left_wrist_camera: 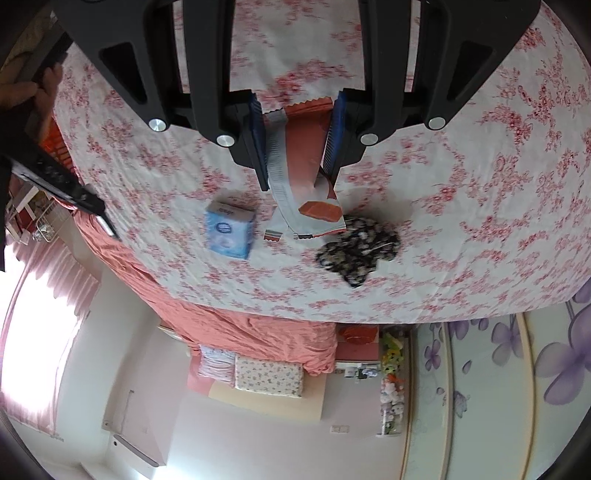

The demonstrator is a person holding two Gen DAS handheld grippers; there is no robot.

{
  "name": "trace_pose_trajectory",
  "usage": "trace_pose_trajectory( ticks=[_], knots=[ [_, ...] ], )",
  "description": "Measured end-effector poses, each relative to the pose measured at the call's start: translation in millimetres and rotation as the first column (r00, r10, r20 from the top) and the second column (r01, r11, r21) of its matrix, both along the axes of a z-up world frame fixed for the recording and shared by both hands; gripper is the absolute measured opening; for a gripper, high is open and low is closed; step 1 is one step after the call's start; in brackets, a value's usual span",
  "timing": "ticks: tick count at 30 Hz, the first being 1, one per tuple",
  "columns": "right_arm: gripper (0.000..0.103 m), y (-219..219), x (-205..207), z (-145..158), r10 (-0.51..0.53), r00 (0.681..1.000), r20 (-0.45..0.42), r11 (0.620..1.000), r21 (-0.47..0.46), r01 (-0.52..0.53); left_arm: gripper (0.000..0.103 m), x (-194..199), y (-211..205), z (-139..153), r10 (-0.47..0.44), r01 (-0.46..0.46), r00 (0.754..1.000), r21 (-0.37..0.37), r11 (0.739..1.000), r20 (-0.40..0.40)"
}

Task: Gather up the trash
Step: 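Grasp the green lip balm tube with the right tool while the left tool holds the wrapper, then carry the wrapper and green tube over the orange basket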

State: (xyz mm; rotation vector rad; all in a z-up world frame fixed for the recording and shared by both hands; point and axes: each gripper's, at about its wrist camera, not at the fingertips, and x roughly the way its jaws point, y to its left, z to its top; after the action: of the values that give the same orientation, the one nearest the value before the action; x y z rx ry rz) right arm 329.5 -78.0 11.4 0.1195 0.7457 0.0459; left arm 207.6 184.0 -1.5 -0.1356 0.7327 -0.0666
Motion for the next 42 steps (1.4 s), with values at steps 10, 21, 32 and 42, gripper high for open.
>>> trace_pose_trajectory(
  ticks=[10, 21, 32, 42],
  knots=[
    [0.019, -56, -39, 20, -0.077, 0.995, 0.064, 0.997, 0.012, 0.076, 0.029, -2, -52, 9, -0.091, 0.091, 0.996, -0.004, 0.996, 0.015],
    [0.019, -102, -68, 24, -0.147, 0.984, 0.101, 0.989, 0.014, 0.147, 0.029, -2, -119, 18, -0.210, 0.210, 0.977, -0.003, 0.978, 0.032],
    [0.019, -158, -93, 21, -0.248, 0.961, 0.121, 0.969, 0.036, 0.245, 0.029, -1, -201, 16, -0.354, 0.355, 0.934, -0.028, 0.934, 0.038],
    [0.019, -214, -116, 17, -0.346, 0.927, 0.142, 0.938, 0.060, 0.341, 0.029, -3, -276, 12, -0.484, 0.486, 0.874, -0.065, 0.872, 0.045]
  ],
)
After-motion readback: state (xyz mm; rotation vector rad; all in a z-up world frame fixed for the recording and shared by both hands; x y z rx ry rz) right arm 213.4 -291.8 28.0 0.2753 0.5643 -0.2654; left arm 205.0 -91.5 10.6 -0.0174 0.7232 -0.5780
